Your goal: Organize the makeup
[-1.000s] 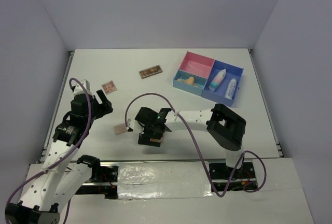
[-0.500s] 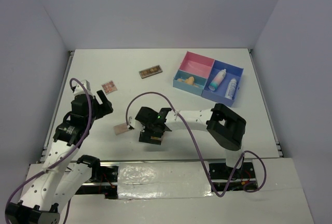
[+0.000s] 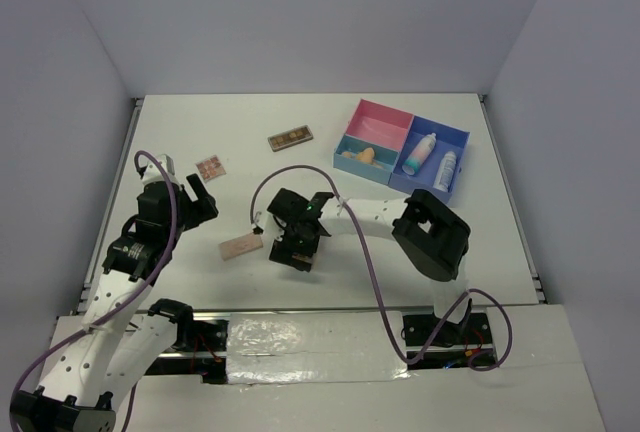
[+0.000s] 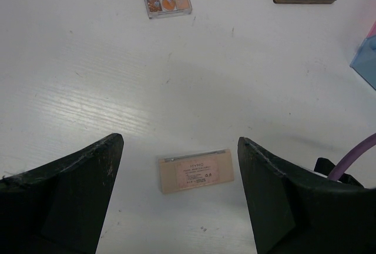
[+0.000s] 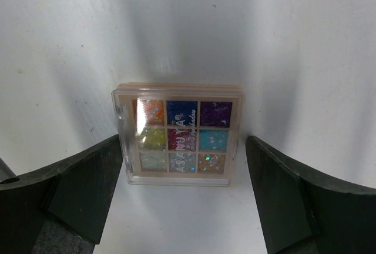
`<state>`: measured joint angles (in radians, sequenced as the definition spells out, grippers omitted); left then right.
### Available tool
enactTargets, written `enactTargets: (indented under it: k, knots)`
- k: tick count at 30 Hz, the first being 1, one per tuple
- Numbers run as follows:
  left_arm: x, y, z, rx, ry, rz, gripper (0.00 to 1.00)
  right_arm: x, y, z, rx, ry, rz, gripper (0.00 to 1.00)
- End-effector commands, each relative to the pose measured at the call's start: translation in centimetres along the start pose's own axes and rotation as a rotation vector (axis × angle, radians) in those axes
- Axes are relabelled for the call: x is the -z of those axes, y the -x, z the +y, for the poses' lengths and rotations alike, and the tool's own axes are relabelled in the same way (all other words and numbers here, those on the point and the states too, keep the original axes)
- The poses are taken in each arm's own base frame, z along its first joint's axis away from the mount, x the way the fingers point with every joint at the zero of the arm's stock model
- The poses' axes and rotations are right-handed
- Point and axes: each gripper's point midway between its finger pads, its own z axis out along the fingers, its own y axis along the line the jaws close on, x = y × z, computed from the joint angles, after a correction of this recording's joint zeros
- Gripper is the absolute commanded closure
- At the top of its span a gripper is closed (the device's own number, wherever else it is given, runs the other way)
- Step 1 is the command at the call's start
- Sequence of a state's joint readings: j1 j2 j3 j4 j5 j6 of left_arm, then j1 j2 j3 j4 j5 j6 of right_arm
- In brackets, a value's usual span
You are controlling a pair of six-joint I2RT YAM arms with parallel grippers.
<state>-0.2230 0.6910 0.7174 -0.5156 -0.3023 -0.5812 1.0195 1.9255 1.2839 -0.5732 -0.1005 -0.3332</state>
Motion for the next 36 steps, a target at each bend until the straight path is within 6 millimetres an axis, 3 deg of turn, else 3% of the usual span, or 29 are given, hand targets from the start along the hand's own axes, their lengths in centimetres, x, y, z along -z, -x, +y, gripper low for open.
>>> enactTargets:
  k: [1,5,8,9,11,12,15,16,18,21,23,25,26,28,29,30,32,33,35,36]
  knots:
    - [0.0,0.9,-0.4,0.024,-0.017,-0.035,0.09,-1.0,-0.8,0.4,-0.032,0.068,0.035,0.09]
    - [-0.1,0.8,-0.5,0.025,-0.023,-0.030,0.09,-1.2,-0.8,1.1,-0.033,0.107,0.036,0.15]
    - [-0.2,0.5,-0.7,0.027,-0.037,-0.021,0.10,-0.9,-0.9,1.2,-0.042,0.127,0.041,0.33]
    - [-0.3,0.3,-0.7,0.027,-0.037,-0.015,0.11,-0.6,-0.7,0.7,-0.051,0.123,0.034,0.46]
    - [-0.4,-0.3,-0.9,0.031,-0.054,-0.001,0.14,0.1,-0.3,0.0,-0.066,0.116,0.022,0.61]
    - [-0.6,-0.6,-1.0,0.034,-0.059,0.009,0.16,0.6,-0.1,-0.4,-0.072,0.116,0.011,0.74]
    - [-0.9,-1.7,-1.6,0.046,-0.101,0.038,0.36,3.0,0.8,-2.5,-0.106,0.141,-0.055,0.89]
    - [-1.0,-2.2,-1.7,0.049,-0.107,0.051,0.53,4.6,1.0,-4.2,-0.130,0.130,-0.099,0.90]
    - [-1.1,-2.8,-2.0,0.060,-0.126,0.070,0.66,7.5,2.1,-5.7,-0.109,0.140,-0.190,0.90]
    - [-1.3,-3.6,-2.2,0.068,-0.143,0.097,0.68,11.6,2.4,-10.7,-0.136,0.051,-0.292,0.86]
    - [-1.5,-4.2,-2.2,0.074,-0.144,0.116,0.62,14.4,2.0,-15.3,-0.187,-0.064,-0.338,0.85]
    - [-1.7,-4.6,-2.2,0.079,-0.147,0.129,0.44,15.8,1.3,-18.8,-0.250,-0.146,-0.350,0.87]
    - [-1.8,-4.9,-2.2,0.085,-0.142,0.139,0.38,17.9,0.7,-21.8,-0.298,-0.213,-0.377,0.90]
    - [-2.0,-5.2,-2.4,0.090,-0.149,0.152,0.27,18.6,-0.8,-25.3,-0.409,-0.269,-0.376,0.92]
    - [-2.2,-5.4,-2.4,0.091,-0.147,0.162,0.26,20.7,-1.7,-28.1,-0.464,-0.326,-0.409,0.92]
    - [-2.2,-5.5,-2.6,0.093,-0.157,0.164,0.24,20.3,-2.8,-29.7,-0.517,-0.344,-0.398,0.92]
    - [-2.4,-5.7,-2.7,0.093,-0.157,0.175,0.23,21.9,-3.5,-32.4,-0.597,-0.395,-0.426,0.91]
    - [-2.5,-5.7,-2.8,0.092,-0.165,0.177,0.22,21.5,-5.3,-34.1,-0.655,-0.421,-0.403,0.90]
    - [-2.6,-5.8,-2.9,0.087,-0.163,0.187,0.21,22.1,-6.0,-35.8,-0.714,-0.451,-0.417,0.88]
    - [-2.7,-5.8,-2.9,0.083,-0.163,0.190,0.19,21.3,-7.0,-36.6,-0.747,-0.455,-0.402,0.87]
